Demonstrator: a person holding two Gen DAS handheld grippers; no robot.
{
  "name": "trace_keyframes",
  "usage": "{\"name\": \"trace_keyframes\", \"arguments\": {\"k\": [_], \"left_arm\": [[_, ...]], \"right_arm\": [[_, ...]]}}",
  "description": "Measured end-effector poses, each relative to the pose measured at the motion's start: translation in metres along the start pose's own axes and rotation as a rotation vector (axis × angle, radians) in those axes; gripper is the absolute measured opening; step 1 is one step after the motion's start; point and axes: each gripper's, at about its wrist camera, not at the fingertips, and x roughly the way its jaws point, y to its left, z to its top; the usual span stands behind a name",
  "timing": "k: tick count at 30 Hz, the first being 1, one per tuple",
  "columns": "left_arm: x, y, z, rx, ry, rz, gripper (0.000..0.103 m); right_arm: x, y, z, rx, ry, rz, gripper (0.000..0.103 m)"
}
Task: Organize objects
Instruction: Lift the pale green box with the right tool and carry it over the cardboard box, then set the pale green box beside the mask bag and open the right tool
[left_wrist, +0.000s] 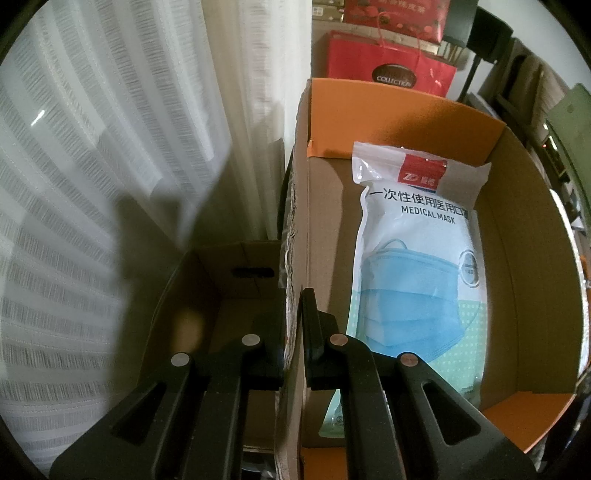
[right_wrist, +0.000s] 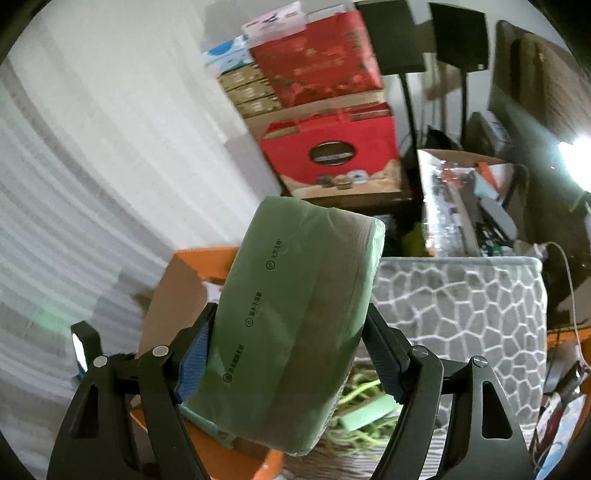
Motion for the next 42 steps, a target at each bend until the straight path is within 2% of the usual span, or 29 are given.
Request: {"name": "trace_keyframes", "arguments": {"k": [11, 16, 22, 33, 42], "left_arm": [[0.0, 0.0, -0.001, -0.004, -0.001, -0.002, 0.007], [0.0, 0.0, -0.001, -0.009, -0.001, -0.005, 0.007], [0.001, 0.0, -0.002, -0.014, 0.004, -0.007, 0.006], [0.002, 0.001, -0.003, -0.016, 0.009, -0.011, 0.006], [0.003, 0.0, -0.003, -0.013, 0.014, -0.004, 0.006]], "right_arm": [[0.045, 0.041, -0.007, -0.075, 0.063, -0.026, 0.077], [0.058, 0.062, -0.011, -0.168, 0.066, -0.117, 0.077], [0.077, 0.079, -0.019, -0.242, 0.095, -0.178, 0.077], [0.126, 0.067, -0.031, -0.248, 0.211, -0.283, 0.076], [0.139, 0.062, -0.028, -0.235, 0.191, -0.281, 0.077]]}}
